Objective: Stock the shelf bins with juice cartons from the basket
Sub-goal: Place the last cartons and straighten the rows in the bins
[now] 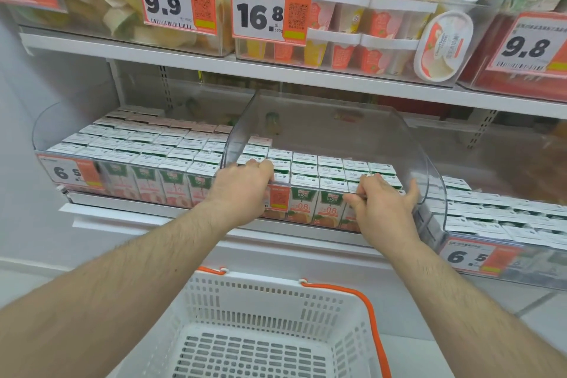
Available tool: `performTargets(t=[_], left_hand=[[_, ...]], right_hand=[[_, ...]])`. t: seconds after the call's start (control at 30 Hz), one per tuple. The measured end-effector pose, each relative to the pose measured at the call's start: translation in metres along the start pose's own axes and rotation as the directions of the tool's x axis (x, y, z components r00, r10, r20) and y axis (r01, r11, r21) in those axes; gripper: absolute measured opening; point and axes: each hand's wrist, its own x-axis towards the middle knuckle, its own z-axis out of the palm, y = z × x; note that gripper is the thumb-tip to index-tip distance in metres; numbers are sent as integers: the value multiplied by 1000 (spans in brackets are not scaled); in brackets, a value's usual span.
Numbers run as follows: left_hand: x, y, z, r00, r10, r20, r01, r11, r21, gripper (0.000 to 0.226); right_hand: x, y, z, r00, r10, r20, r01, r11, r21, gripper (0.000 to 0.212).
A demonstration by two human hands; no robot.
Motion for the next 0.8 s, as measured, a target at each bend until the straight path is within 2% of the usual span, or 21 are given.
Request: performTargets(t=[0.27, 0.5, 0.6, 0.7, 0.8], left_hand=[[-9, 3, -6, 998, -42, 43, 44, 998, -52, 17], [-8, 4, -9, 995, -76, 63, 83, 991, -103, 19], [-6, 1, -12, 995, -69, 76, 79, 987, -142, 19], [-8, -1, -16, 994, -38, 99, 54, 984, -170, 18], [-12, 2, -19, 996, -38, 82, 52, 982, -182, 22]], right_hand=[[-3, 0, -5, 998, -20, 60, 19, 1000, 8, 22], [2, 0, -10, 992, -21, 123, 30, 997, -70, 21], [4, -2, -15, 989, -4, 148, 8, 1000, -30, 24], [9, -5, -22, 995, -6, 104, 8, 1000, -19, 25], [42, -11, -31, 997, -59, 57, 63, 996, -66, 39]])
